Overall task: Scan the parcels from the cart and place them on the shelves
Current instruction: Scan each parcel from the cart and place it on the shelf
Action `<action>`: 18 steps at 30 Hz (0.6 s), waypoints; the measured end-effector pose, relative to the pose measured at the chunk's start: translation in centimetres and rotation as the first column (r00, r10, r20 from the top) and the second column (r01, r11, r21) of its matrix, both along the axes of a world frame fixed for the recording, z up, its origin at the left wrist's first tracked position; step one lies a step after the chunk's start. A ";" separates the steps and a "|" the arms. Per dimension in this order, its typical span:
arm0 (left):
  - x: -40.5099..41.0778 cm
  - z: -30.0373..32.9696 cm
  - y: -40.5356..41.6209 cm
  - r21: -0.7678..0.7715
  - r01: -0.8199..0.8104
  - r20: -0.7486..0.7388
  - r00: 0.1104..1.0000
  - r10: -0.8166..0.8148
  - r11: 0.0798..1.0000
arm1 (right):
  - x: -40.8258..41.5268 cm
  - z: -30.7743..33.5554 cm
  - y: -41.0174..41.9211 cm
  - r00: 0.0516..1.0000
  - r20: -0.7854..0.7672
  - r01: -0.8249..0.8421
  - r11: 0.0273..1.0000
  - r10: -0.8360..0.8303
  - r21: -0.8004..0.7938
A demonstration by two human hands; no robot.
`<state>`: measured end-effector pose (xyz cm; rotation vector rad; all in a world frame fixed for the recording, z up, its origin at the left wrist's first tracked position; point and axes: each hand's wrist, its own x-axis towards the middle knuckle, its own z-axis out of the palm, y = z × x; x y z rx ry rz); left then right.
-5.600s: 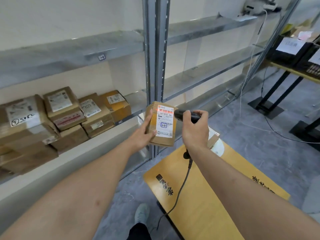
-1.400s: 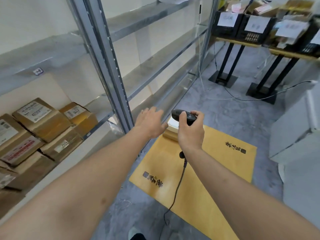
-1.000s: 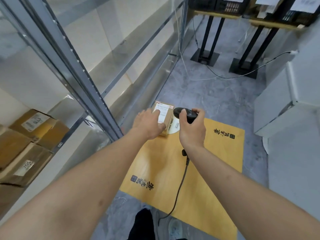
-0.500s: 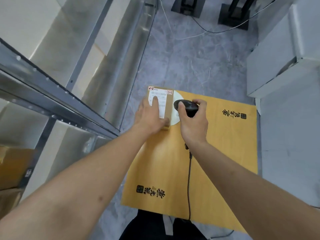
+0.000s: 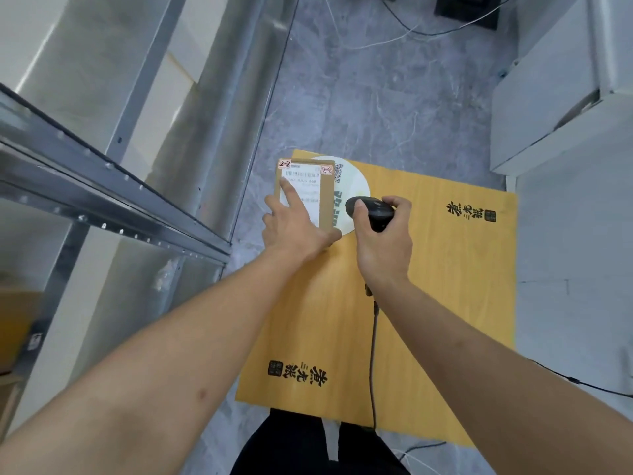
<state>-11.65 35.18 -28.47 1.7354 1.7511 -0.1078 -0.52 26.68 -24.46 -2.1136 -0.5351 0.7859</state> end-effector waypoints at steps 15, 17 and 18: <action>-7.2 -2.5 -2.5 -0.205 -0.324 0.289 0.881 0.373 0.924 | -3.8 -0.1 -1.0 0.991 -0.040 -0.130 0.991 0.131 0.024; -8.5 -3.6 -2.6 -0.317 -0.315 0.342 0.842 0.418 0.895 | -4.1 -0.2 -1.1 0.990 -0.041 -0.134 0.991 0.135 0.027; -8.9 -4.3 -2.6 -0.354 -0.305 0.366 0.825 0.432 0.884 | -4.3 -0.2 -1.1 0.990 -0.039 -0.136 0.990 0.137 0.028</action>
